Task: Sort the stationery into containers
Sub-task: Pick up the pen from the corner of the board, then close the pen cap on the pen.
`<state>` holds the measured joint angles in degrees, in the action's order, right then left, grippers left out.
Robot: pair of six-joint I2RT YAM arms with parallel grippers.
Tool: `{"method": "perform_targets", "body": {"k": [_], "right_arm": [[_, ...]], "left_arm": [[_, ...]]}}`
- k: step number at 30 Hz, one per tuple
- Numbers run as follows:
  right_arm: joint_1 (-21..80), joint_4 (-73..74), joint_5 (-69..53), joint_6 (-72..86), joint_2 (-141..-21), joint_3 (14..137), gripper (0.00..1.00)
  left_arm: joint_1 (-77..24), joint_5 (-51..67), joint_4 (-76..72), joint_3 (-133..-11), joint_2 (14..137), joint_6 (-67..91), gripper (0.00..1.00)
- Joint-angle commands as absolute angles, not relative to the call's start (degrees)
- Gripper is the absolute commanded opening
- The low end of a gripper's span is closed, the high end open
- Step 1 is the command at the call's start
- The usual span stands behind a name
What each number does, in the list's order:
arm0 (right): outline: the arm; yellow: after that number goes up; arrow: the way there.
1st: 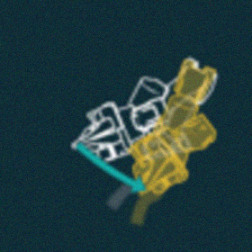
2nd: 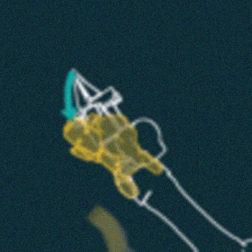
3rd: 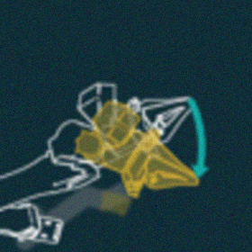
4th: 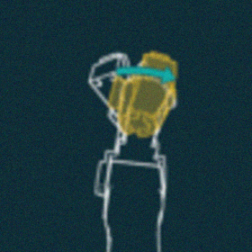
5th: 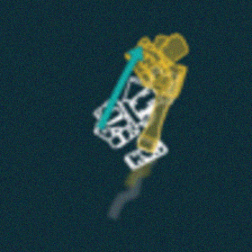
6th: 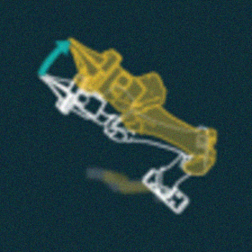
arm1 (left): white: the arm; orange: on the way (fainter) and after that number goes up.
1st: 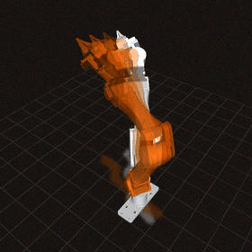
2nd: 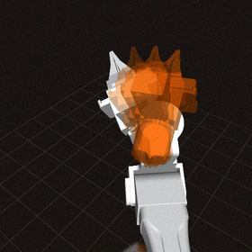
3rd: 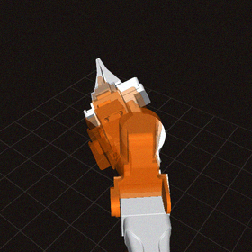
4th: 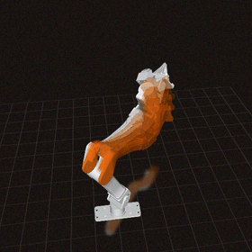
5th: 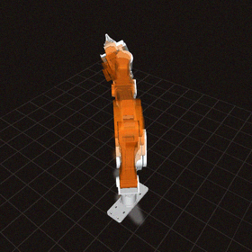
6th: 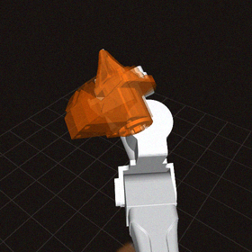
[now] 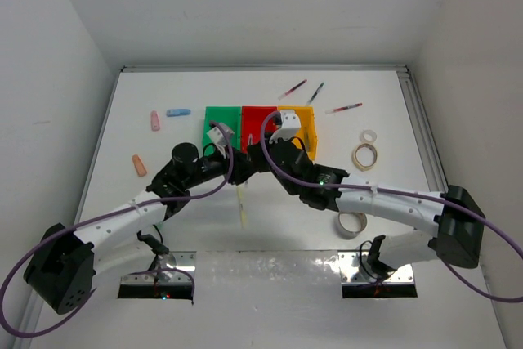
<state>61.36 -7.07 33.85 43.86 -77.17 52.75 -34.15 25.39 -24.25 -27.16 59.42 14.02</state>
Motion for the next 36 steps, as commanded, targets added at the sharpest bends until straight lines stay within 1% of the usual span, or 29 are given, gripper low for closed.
{"method": "perform_targets", "body": {"k": [1, 3, 4, 6, 7, 8, 9, 11, 12, 13, 14, 15, 17, 18, 19, 20, 22, 23, 24, 27, 30, 33, 36], "right_arm": [[62.49, -12.47, 33.31, 43.07, -76.38, 52.91, 0.00], [62.67, -12.83, 33.49, 43.15, -76.29, 52.47, 0.00], [62.75, -12.75, 33.40, 43.33, -76.20, 52.47, 0.00], [62.75, -12.22, 32.96, 43.59, -76.46, 52.56, 0.00], [62.67, -10.82, 32.61, 43.68, -76.55, 52.99, 0.00], [62.67, -9.77, 32.61, 44.03, -76.47, 53.26, 0.00], [62.67, -8.36, 33.48, 44.73, -76.20, 53.52, 0.15], [62.75, -2.22, 36.46, 48.92, -74.80, 54.05, 0.40], [62.41, 4.24, 40.56, 51.48, -72.36, 53.70, 0.55], [61.79, 7.79, 42.35, 54.20, -70.77, 53.18, 0.58], [60.05, 11.48, 44.02, 62.76, -67.36, 52.65, 0.60], [58.64, 21.35, 46.82, 68.24, -65.58, 51.34, 0.59], [54.43, 28.71, 47.20, 80.08, -64.16, 50.27, 0.56], [53.10, 33.61, 46.15, 83.90, -60.59, 46.27, 0.54], [51.87, 34.53, 45.01, 86.46, -59.69, 44.58, 0.54], [49.51, 34.19, 43.61, 90.14, -58.98, 41.25, 0.54], [47.30, 32.44, 38.78, 93.85, -58.62, 38.59, 0.53], [45.20, 30.95, 37.11, 94.65, -58.97, 37.28, 0.50], [44.13, 30.42, 35.78, 95.18, -60.71, 37.09, 0.45], [38.43, 29.97, 30.00, 95.62, -66.59, 39.88, 0.41], [34.56, 30.14, 24.29, 94.22, -73.88, 43.92, 0.41], [32.09, 29.97, 19.10, 96.49, -78.90, 45.70, 0.39], [31.38, 26.99, 16.62, 101.31, -81.12, 44.65, 0.36]], "left_arm": [[-34.28, 23.20, -27.33, -27.42, 59.24, 14.86, 0.33], [-34.28, 22.77, -27.25, -27.42, 59.15, 14.77, 0.25], [-34.28, 22.59, -27.07, -27.60, 59.06, 14.59, 0.15], [-34.28, 21.54, -26.81, -27.60, 59.06, 14.59, 0.04], [-34.28, 20.92, -26.11, -27.68, 58.98, 14.50, 0.00], [-34.28, 20.31, -25.58, -27.77, 58.89, 14.24, 0.00], [-34.28, 18.91, -24.97, -28.12, 58.89, 13.89, 0.00], [-34.28, 16.62, -21.02, -28.74, 58.54, 11.70, 0.00], [-34.28, 13.39, -19.35, -29.26, 58.27, 10.91, 0.00], [-34.19, 11.53, -16.38, -29.35, 58.18, 9.16, 0.00], [-34.19, 6.73, -14.87, -29.36, 57.92, 8.53, 0.00], [-34.10, 3.98, -12.42, -29.36, 57.92, 8.18, 0.00], [-33.58, -1.46, -11.08, -29.27, 57.66, 7.65, 0.00], [-33.49, -2.02, -10.90, -29.27, 57.57, 7.04, 0.00], [-33.49, -2.46, -11.07, -29.27, 57.39, 6.77, 0.00], [-33.40, -2.72, -11.42, -29.01, 57.22, 6.51, 0.00], [-33.40, -2.29, -11.95, -28.74, 56.87, 6.42, 0.00], [-33.31, -2.29, -12.04, -28.65, 56.87, 6.42, 0.00], [-33.31, -2.29, -11.95, -28.74, 56.69, 6.59, 0.00], [-32.52, -4.73, -12.04, -28.57, 56.25, 7.20, 0.00], [-32.17, -6.58, -13.27, -28.04, 55.99, 6.24, 0.00], [-31.91, -8.43, -13.71, -27.86, 55.28, 5.45, 0.00], [-31.73, -10.28, -13.88, -27.60, 54.41, 5.45, 0.00]]}}
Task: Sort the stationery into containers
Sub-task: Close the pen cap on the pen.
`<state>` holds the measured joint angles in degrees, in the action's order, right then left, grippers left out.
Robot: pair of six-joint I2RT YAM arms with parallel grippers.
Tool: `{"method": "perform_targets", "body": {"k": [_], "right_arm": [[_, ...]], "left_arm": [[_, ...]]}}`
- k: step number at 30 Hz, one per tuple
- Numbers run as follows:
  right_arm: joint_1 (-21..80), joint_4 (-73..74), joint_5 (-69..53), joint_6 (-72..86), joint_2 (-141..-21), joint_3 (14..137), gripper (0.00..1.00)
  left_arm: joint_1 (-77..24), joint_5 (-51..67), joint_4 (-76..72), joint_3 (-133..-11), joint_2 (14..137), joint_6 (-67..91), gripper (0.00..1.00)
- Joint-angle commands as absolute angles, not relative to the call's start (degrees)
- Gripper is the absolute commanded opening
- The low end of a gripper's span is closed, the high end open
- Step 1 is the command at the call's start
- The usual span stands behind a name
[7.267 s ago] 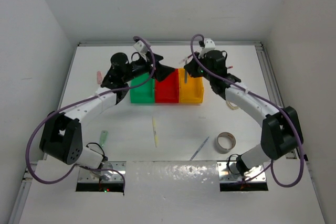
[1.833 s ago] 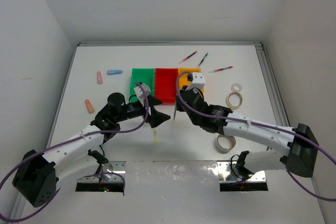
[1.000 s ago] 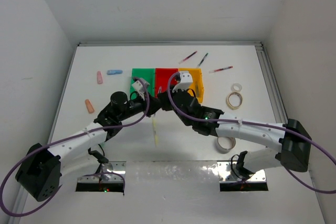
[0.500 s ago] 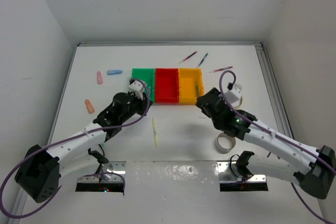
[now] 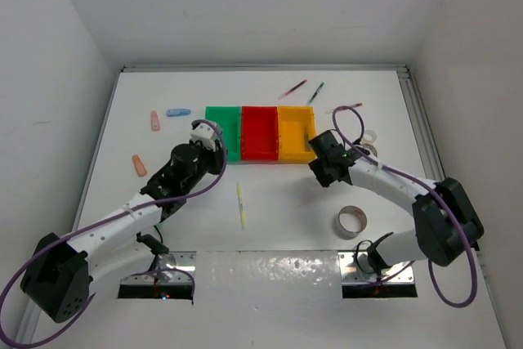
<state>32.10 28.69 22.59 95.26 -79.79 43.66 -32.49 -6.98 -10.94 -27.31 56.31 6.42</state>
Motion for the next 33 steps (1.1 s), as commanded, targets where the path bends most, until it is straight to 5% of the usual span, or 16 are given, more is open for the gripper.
{"method": "perform_targets", "body": {"k": [1, 29, 33], "right_arm": [[30.94, 25.59, 15.74, 102.47, -82.60, 43.87, 0.35], [24.17, 25.40, 10.90, 103.71, -91.84, 41.84, 0.33], [23.47, 25.14, 10.55, 103.54, -92.72, 40.96, 0.24]], "left_arm": [[-31.38, -10.37, -13.97, -27.25, 54.40, 5.45, 0.00], [-28.74, -10.20, -15.47, -26.98, 54.93, 5.36, 0.00], [-28.74, -10.11, -15.56, -26.89, 54.84, 5.36, 0.00]]}}
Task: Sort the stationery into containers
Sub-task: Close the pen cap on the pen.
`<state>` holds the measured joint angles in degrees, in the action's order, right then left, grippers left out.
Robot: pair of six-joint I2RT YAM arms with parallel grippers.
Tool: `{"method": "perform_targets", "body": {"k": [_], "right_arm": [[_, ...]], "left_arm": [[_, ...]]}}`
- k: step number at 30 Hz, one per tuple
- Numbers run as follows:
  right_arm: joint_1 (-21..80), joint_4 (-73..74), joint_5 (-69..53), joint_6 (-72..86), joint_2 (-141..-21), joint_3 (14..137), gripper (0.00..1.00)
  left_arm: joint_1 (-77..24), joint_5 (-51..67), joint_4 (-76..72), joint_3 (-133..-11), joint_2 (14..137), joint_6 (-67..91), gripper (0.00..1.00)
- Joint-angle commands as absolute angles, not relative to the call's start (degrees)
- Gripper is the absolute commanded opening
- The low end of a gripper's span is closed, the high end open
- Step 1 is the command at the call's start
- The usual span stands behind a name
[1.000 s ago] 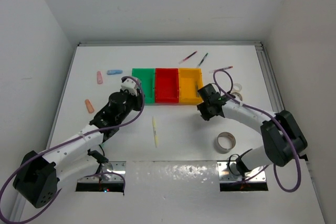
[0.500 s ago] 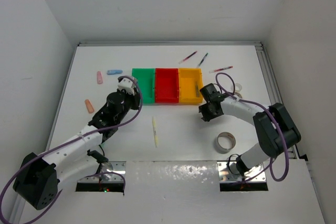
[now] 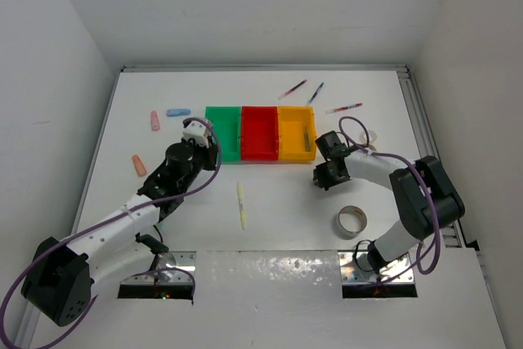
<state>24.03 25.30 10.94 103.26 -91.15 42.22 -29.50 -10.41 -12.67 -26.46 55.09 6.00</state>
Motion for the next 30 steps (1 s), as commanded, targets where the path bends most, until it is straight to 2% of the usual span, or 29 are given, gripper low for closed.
{"method": "perform_targets", "body": {"k": [1, 4, 11, 15, 18, 23, 25, 27, 30], "right_arm": [[23.21, 25.14, 10.63, 103.10, -92.81, 40.70, 0.11], [22.68, 24.79, 9.50, 102.39, -92.99, 39.64, 0.00], [23.55, 23.21, 11.51, 98.27, -88.60, 35.34, 0.00], [26.81, 20.56, 17.47, 83.88, -84.12, 36.99, 0.00], [32.50, 24.16, 24.84, 70.73, -80.17, 46.19, 0.00], [36.29, 18.90, 25.75, 49.36, -79.18, 58.95, 0.00], [38.14, 16.89, 27.07, 44.93, -80.06, 65.37, 0.00], [39.11, 10.33, 23.50, 39.39, -80.68, 67.93, 0.00], [39.81, 2.59, 21.36, 37.36, -80.86, 68.99, 0.00]], "left_arm": [[-28.83, -10.11, -15.64, -26.89, 54.84, 5.36, 0.00], [-28.74, -9.85, -15.47, -27.16, 54.93, 5.27, 0.00], [-28.74, -9.41, -15.73, -27.33, 55.37, 5.01, 0.00], [-28.74, -6.42, -15.73, -27.69, 55.81, 4.84, 0.00], [-28.74, 2.77, -16.96, -27.95, 56.16, 4.66, 0.00], [-28.30, 15.62, -20.12, -29.53, 58.09, 7.12, 0.00], [-28.13, 23.79, -22.67, -30.41, 59.76, 8.17, 0.00], [-28.13, 30.20, -23.90, -31.55, 61.60, 9.05, 0.00], [-28.12, 34.01, -24.61, -33.57, 64.32, 10.63, 0.00]]}}
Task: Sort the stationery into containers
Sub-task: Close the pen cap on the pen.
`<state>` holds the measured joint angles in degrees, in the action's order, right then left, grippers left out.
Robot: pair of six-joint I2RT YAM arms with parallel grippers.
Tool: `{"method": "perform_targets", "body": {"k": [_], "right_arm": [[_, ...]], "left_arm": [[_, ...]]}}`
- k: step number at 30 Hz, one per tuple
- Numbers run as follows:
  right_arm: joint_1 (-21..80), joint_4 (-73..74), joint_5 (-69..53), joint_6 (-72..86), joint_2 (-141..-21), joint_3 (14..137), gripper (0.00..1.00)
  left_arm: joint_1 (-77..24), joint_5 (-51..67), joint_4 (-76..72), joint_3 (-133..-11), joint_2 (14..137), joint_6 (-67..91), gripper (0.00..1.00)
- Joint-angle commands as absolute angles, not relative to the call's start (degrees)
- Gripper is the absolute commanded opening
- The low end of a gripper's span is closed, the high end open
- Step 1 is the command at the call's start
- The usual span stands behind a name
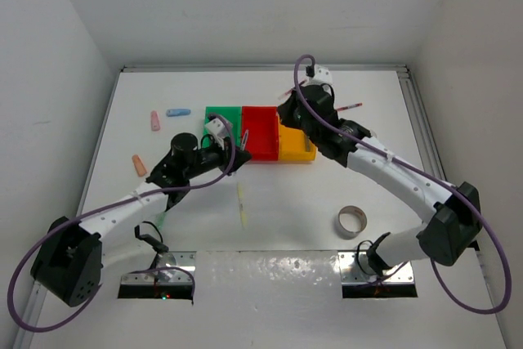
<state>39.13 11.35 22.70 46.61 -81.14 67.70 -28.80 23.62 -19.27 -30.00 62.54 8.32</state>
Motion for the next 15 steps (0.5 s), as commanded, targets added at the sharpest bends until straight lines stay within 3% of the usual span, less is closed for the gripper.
{"method": "perform_targets", "body": {"k": [1, 15], "right_arm": [[39.99, 1.16, 20.14, 37.44, -80.95, 68.99, 0.00], [43.15, -9.13, 15.29, 37.00, -84.02, 69.53, 0.00]], "left_arm": [[-28.12, 34.10, -24.87, -34.01, 65.12, 11.50, 0.00], [-30.06, 26.45, -30.49, -35.51, 71.54, 17.04, 0.00]]}}
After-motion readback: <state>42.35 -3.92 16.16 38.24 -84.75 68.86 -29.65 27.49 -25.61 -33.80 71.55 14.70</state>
